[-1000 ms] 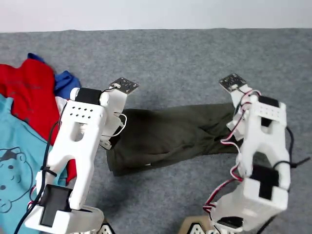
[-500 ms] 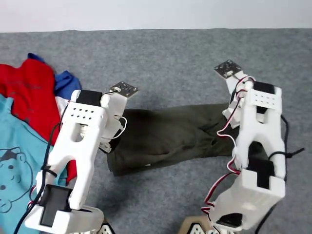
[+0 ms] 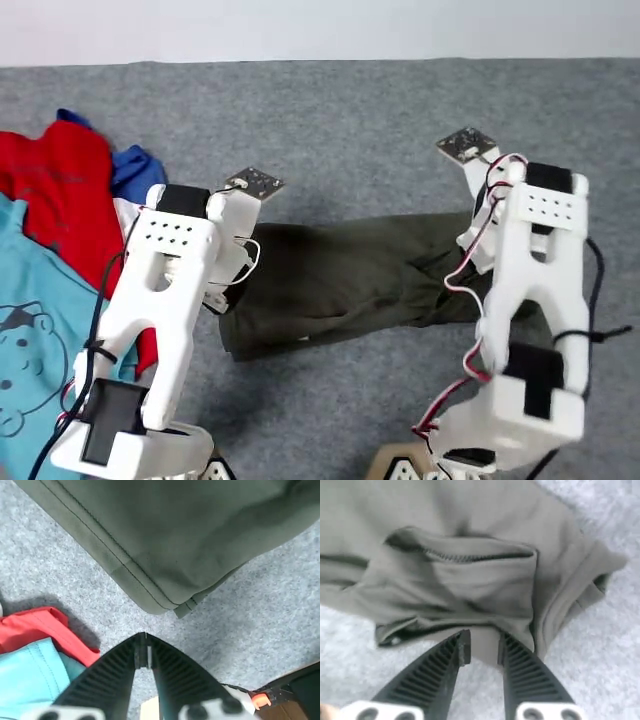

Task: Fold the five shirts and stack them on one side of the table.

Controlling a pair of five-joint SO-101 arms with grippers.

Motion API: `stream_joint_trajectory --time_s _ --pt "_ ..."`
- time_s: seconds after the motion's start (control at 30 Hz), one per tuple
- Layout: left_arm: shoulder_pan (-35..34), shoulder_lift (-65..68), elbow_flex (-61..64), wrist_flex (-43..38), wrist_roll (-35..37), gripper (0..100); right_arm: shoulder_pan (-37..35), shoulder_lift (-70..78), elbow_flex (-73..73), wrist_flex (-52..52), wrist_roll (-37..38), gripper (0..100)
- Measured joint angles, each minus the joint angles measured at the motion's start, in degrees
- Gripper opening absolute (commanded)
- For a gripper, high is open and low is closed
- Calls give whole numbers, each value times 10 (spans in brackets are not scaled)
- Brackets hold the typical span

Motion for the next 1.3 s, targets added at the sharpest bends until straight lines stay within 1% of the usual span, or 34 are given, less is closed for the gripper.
stream_joint_trajectory --time_s 0.17,0.3,0.37,0.47,0.6,0.73,0.83,1.0,1.2,1.3 --pt "0 0 0 0 0 2 0 -62 0 64 0 93" --pt "0 0 0 0 0 2 9 -73 4 104 5 16" --pt "0 0 0 0 0 2 25 -74 29 104 25 10" --pt "0 0 0 0 0 2 40 -74 92 69 52 10" --pt "0 0 0 0 0 2 43 -74 175 -1 62 11" --pt "0 0 0 0 0 2 16 -74 223 -62 64 12" --pt "0 0 0 0 0 2 -25 -74 233 -88 61 13" --pt "0 0 0 0 0 2 -82 -64 233 -134 31 13" --pt "0 0 0 0 0 2 -100 14 231 -158 17 13" --pt "0 0 0 0 0 2 -98 37 196 -158 7 13"
